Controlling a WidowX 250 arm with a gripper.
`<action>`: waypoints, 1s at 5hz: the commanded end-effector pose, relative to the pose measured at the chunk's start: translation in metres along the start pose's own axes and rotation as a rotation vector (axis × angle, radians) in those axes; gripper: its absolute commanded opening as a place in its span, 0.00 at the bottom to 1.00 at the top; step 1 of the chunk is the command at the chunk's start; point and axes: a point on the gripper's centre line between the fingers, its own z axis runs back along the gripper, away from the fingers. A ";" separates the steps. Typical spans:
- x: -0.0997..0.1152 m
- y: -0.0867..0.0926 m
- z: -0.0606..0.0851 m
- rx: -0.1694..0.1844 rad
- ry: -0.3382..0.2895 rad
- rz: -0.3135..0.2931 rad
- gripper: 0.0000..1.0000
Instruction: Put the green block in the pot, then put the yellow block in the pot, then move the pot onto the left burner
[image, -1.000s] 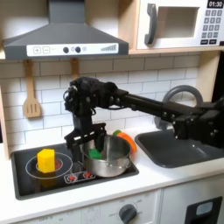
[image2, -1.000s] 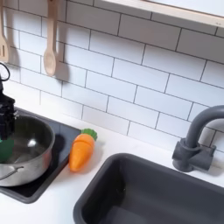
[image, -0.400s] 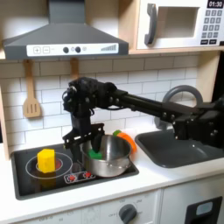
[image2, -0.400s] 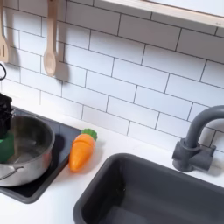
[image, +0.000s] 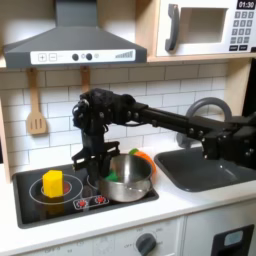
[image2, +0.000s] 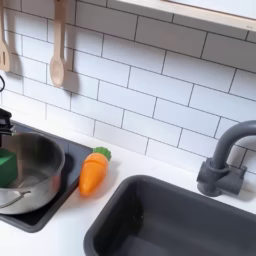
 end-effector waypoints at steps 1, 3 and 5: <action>-0.002 -0.003 0.000 -0.003 -0.005 -0.002 0.00; 0.002 0.000 0.001 -0.004 -0.003 0.022 0.00; 0.007 0.004 0.004 -0.001 -0.011 0.034 0.00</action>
